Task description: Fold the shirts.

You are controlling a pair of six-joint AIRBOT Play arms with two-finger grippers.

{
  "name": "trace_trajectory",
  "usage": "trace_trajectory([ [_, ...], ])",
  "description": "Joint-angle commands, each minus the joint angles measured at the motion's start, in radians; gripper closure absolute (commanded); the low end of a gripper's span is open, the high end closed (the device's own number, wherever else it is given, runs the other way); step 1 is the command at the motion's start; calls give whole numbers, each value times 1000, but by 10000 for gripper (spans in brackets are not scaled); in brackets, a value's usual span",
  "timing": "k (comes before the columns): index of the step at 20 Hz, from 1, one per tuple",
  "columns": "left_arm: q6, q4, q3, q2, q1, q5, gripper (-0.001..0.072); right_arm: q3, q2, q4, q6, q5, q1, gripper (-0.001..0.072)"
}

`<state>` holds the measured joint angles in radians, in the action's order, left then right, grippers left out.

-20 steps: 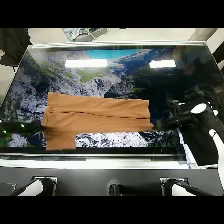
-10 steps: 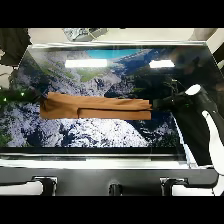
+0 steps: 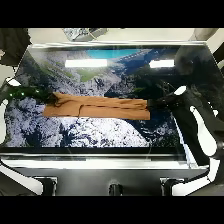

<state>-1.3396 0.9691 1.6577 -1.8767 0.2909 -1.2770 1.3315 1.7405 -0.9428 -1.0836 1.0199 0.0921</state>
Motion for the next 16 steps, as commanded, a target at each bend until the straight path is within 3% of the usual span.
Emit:
trace_trajectory([
  [1,-7,-1,31,-20,9,-61,177,3,-31,14,28,35,19,193],
  [3,-7,-2,67,-11,26,-111,177,3,-72,15,52,84,70,70],
  [4,-7,-2,77,3,34,-124,177,3,-76,15,51,112,105,47],
  [7,-3,-2,77,69,38,-122,177,0,-33,32,29,185,147,45],
  [10,-3,-2,76,138,26,-122,177,0,39,161,29,174,109,45],
  [13,-3,-2,76,202,4,-122,177,0,93,166,-14,138,39,49],
  [14,-3,-2,76,222,-6,-122,177,0,104,165,-50,102,15,54],
  [16,-3,-2,76,253,-30,-122,178,0,107,166,-104,42,-21,234],
])
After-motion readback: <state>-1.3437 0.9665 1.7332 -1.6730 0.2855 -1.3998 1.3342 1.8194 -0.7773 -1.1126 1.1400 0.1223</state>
